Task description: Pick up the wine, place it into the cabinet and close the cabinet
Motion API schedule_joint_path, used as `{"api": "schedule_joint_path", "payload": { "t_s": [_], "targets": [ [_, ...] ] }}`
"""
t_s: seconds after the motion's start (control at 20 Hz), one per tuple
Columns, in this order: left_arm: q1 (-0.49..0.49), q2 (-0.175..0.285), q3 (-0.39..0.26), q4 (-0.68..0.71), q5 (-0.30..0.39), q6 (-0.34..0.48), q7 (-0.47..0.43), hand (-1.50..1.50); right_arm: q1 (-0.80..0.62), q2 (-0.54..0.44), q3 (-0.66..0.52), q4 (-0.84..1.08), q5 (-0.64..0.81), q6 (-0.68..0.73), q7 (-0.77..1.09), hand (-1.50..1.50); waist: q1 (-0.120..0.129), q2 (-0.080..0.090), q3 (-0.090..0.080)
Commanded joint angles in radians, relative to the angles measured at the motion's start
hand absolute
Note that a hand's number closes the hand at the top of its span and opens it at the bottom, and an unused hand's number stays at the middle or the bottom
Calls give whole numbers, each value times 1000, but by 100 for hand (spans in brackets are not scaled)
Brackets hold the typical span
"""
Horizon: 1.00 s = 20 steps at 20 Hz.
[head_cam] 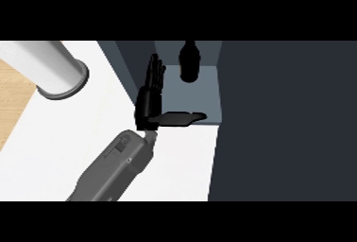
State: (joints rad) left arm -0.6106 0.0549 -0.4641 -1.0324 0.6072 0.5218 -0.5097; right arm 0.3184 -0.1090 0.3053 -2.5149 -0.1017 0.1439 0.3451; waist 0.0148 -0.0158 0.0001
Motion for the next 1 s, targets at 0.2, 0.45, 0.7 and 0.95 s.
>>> {"api": "schedule_joint_path", "payload": {
  "t_s": [0.2, 0.45, 0.7, 0.95],
  "targets": [
    [291, 83, -117, -354, -49, 28, 31, -150, 35, -21, 10, -237, -44, -32, 114, -150, -6, 5, -1],
    [443, 69, -187, -523, -103, 102, 12, -150, -19, -31, 18, -205, -8, -40, 135, -150, -10, 10, -1],
    [487, 130, -219, -634, -146, 142, 58, -150, 10, -162, 66, -191, -46, 106, 148, 150, -12, 9, 0],
    [623, 264, -183, -788, -116, 91, 56, -150, 72, -208, 179, -179, -138, 202, 116, 150, -4, 8, 0]
  ]
}}
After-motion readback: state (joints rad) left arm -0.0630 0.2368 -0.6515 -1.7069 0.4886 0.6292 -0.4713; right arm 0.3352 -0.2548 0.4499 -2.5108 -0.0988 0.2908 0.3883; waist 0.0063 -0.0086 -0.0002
